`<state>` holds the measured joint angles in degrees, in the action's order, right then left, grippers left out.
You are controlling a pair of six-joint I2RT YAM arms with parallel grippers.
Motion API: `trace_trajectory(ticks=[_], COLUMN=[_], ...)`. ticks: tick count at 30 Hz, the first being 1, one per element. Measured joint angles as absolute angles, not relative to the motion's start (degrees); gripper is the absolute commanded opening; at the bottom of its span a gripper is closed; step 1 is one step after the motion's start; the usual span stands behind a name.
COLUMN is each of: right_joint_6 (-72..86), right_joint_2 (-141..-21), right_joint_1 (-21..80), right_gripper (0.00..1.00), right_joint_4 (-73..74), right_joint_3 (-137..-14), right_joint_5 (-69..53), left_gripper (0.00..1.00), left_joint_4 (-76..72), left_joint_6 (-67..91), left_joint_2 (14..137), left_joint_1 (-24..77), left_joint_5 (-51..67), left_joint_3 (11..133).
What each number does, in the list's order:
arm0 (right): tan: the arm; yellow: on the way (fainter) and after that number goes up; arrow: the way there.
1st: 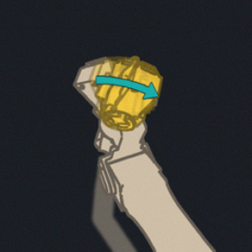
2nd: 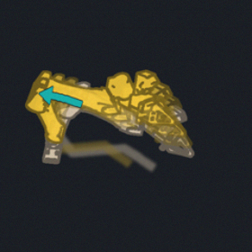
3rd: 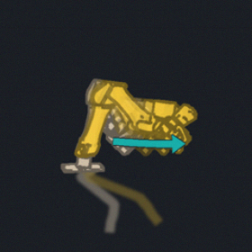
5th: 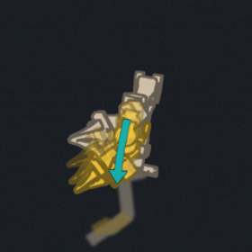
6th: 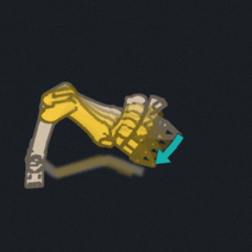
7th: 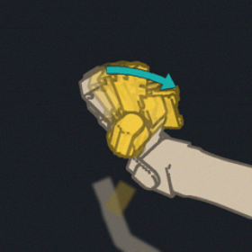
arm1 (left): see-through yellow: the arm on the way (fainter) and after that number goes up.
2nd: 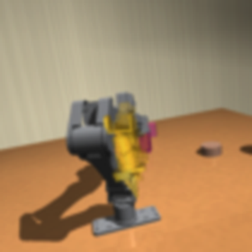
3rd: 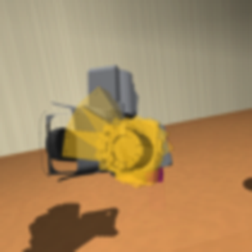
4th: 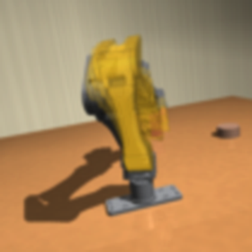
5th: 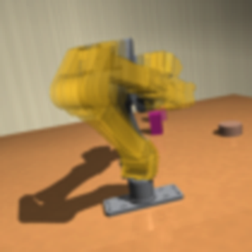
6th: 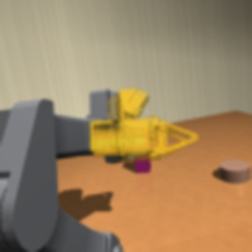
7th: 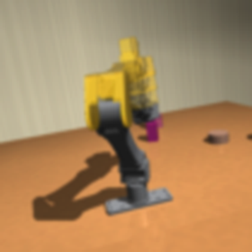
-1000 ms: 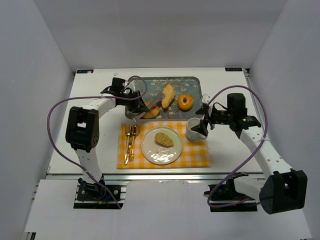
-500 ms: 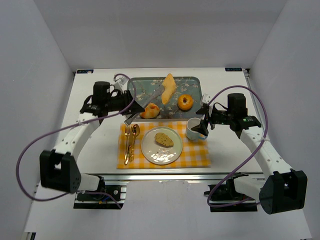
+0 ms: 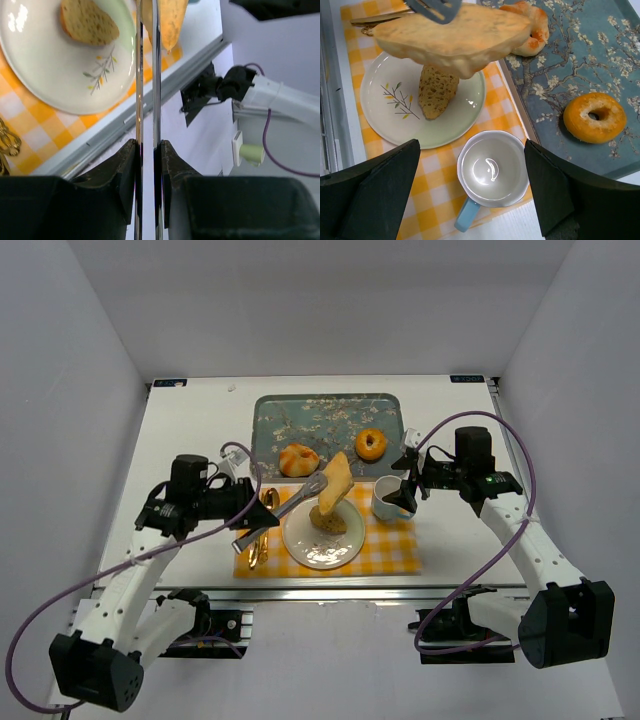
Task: Place the bread
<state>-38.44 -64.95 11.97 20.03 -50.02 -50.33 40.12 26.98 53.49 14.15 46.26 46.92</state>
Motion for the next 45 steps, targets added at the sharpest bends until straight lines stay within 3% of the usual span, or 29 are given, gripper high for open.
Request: trace_trajectory(ticks=[14,25,32,45], right_joint_6=[-38.6,-38.6,-38.6,-38.6], right_joint_2=[-64.9,-64.9,-64.9,-64.9], right_joint_1=[11.9,11.9,11.9,11.9], right_gripper=[0.89,0.89,0.89,0.89], right_joint_4=[20.1,20.5,20.5,20.5], right_joint_3=[-50.0,-50.0,-50.0,-49.7], right_joint_5=[-50.8,-50.8,-50.8,-50.8], left_gripper=[0.0,0.43,0.51,0.51], left_joint_4=[48.5,49.1,50.2,51.1], left_joint_6=[28.3,27.9,27.3,28.1], left_joint_2=[48.9,52.6,52.4,49.0], left_joint_1=[19.8,22.4,22.5,22.6], left_joint_5=[43.9,39.8,39.3,37.9], left_joint_3=[38.9,38.9,38.9,39.7])
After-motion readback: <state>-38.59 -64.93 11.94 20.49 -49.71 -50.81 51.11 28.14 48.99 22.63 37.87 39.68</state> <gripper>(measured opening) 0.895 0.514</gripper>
